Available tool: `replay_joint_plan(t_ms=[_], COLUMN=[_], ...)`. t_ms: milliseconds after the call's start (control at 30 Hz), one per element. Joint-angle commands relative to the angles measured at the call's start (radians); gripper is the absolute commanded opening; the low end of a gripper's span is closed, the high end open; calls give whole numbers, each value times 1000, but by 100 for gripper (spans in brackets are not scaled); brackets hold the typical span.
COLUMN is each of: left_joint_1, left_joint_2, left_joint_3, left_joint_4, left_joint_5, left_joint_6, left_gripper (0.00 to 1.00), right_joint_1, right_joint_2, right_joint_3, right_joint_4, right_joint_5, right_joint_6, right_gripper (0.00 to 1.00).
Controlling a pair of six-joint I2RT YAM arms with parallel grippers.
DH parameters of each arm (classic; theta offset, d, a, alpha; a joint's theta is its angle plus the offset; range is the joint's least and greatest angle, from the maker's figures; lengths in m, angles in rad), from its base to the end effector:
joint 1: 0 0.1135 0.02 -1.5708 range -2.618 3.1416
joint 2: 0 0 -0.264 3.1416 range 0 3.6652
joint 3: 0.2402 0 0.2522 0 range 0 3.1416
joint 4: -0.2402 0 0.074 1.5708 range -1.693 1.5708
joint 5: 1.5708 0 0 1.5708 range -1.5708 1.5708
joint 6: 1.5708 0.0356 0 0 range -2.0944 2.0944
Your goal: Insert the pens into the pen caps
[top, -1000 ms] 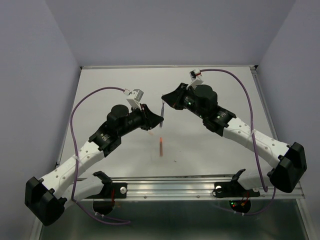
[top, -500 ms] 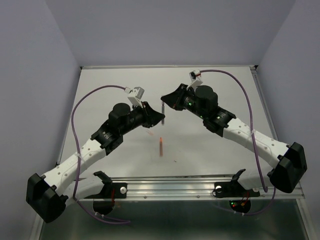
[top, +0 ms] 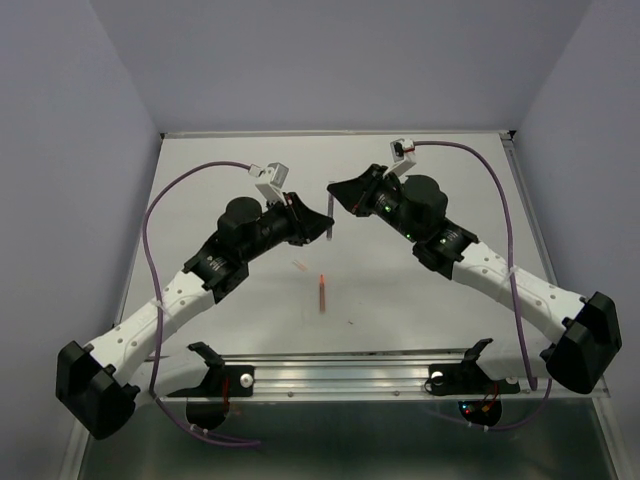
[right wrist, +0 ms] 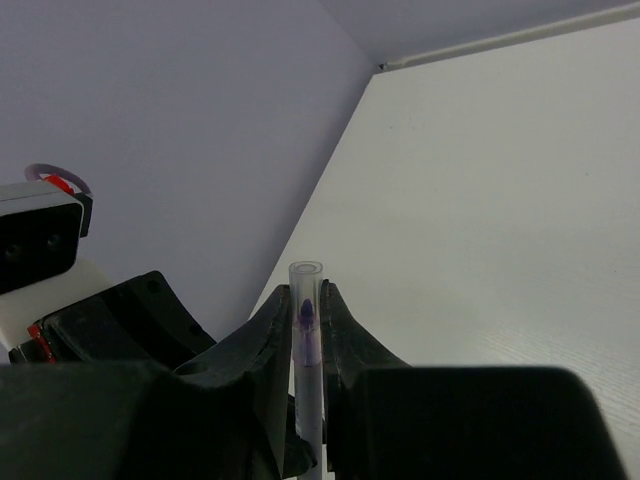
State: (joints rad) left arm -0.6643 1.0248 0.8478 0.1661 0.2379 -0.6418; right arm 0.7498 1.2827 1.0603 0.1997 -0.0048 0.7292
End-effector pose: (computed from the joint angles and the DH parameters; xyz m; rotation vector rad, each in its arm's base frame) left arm 0.1863 -0.1565 0.3539 0.2207 1.7024 -1.1864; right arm 0.2244 0.2092 0.3686 -0.0217 1.7178 1.1348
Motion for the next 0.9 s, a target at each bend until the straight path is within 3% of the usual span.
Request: replay_joint_plan(t_ms=[0, 300, 867], left_joint_1=[51, 109, 169], left_joint_2=[12, 53, 100], left_joint_3=[99, 195, 313], left_joint_4=[197, 176, 184], left_joint_5=[-60, -98, -55], left_joint_6=[-1, 68, 117], left_gripper=[0, 0, 0], right_joint_1=[17, 17, 17], right_joint_2=[-5, 12, 75], right_joint_3=[-54, -100, -68], right_joint_4=[-71, -72, -197], right_joint_5=[-151, -260, -277], right_joint_6=[-56, -59, -129], right_gripper=[1, 1, 1])
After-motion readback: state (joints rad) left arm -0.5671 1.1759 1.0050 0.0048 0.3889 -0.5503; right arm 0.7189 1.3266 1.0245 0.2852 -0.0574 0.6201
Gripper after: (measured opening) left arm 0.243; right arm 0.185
